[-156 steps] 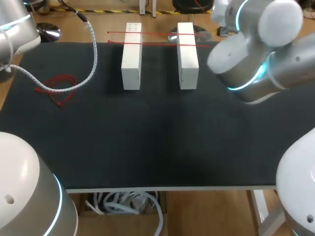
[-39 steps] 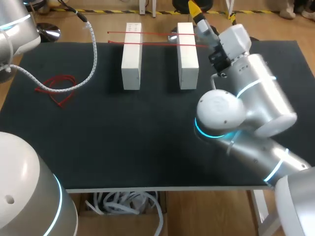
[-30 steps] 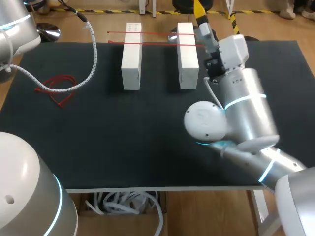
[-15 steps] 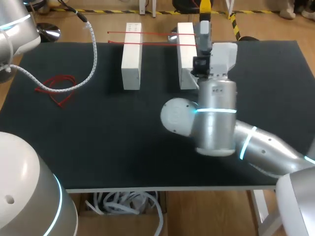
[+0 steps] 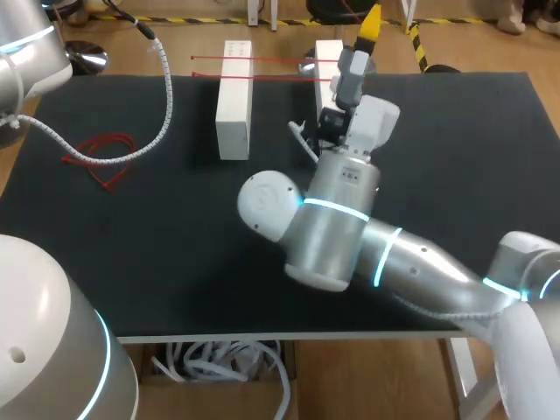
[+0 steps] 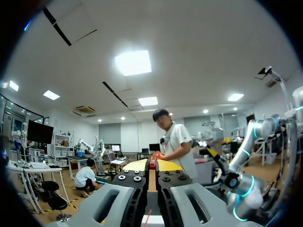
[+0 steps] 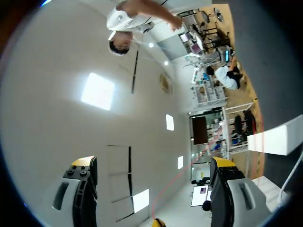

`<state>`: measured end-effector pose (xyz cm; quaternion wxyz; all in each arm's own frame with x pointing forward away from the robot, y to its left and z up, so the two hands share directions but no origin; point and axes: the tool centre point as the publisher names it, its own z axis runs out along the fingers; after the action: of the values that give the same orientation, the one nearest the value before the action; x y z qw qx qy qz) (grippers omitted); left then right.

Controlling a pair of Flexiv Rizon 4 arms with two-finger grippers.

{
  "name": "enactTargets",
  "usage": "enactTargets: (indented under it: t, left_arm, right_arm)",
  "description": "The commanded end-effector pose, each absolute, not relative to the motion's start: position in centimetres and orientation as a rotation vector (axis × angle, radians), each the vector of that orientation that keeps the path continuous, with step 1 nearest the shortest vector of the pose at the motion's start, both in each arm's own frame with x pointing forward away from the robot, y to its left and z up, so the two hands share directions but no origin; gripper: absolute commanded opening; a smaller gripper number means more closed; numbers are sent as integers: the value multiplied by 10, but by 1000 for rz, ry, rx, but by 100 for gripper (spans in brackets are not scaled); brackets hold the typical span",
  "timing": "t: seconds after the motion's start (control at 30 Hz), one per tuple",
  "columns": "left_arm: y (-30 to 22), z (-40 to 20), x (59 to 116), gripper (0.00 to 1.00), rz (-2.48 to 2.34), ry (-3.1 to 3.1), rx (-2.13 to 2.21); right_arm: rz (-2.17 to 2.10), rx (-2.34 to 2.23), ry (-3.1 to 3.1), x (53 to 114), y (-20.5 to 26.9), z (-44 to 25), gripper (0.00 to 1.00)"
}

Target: Grab the tape and strap the tape.

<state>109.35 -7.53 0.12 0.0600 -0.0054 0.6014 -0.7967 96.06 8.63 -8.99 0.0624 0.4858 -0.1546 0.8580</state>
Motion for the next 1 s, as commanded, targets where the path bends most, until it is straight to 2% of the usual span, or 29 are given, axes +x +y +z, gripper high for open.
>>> enactTargets:
  t: [0.03,0.2,0.27,0.33,1.0]
  left_arm:
    - [-75,1,1094,0,-2413,1821,-12]
    - [-75,1,1094,0,-2413,1821,-12]
    - [-75,1,1094,0,-2413,1821,-12]
    - [-75,1,1094,0,-2413,1821,-12]
    - [-75,1,1094,0,-2413,1821,-12]
  right_arm:
    - [2242,1478,-950,961,87,-98,100]
    - [2244,1539,-806,980,80,-103,100]
    - [2298,1607,-600,986,82,-99,100]
    - [2422,1681,-135,994,84,-95,100]
    - [2415,1726,-142,991,86,-97,100]
